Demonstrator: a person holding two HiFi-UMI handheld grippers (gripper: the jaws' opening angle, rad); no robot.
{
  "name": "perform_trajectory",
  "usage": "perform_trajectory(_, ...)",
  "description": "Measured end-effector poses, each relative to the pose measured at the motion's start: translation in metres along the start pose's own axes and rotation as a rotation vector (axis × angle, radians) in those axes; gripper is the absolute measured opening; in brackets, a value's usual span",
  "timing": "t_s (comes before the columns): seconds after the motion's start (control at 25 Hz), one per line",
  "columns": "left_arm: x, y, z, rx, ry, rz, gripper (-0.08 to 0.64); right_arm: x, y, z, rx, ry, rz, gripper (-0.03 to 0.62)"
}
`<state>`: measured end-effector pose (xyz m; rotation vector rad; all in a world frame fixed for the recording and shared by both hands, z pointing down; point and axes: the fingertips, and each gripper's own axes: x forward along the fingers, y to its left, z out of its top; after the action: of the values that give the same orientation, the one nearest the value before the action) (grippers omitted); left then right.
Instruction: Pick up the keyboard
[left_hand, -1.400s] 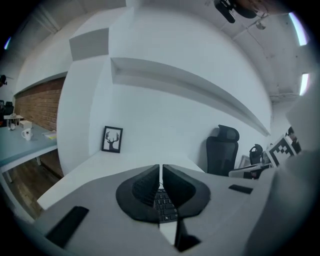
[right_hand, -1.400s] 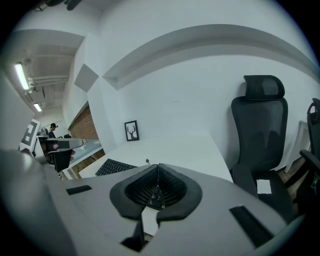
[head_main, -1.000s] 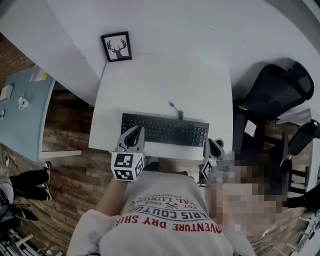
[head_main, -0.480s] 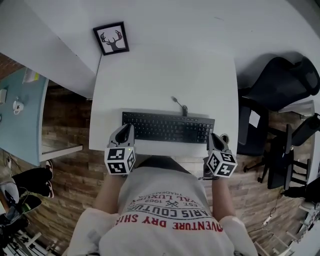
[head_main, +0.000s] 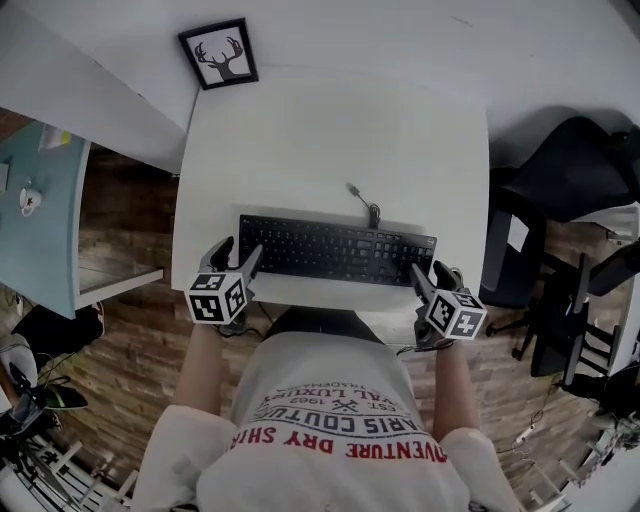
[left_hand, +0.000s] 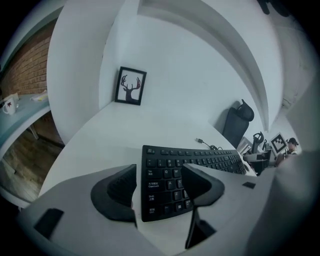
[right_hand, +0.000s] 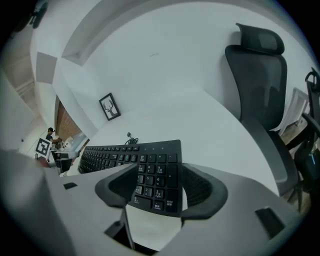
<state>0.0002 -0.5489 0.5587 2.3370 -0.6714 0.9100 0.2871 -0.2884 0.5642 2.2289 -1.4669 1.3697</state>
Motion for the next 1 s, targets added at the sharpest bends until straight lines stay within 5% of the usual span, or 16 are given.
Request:
perform_trajectory(0.24,0.014,0.006,-0.008,-0.058,0.059,-0.035,0.281,0.020,-0.002,-0.007,-0.061,0.087,0.021,0.298)
perform_trajectory(0.44,0.024,-0.001,-0.012,-0.070,0.103,-0.068,0.281,0.026,-0.005,-0.013,0.002,0.132,0.063,0.299)
perform_trajectory(1.0,0.035,0.001,-0.015,-0.138,0.142,-0.161,0.279,0.032,-0.008,-0.014,0.026,0.119,0.127,0.301)
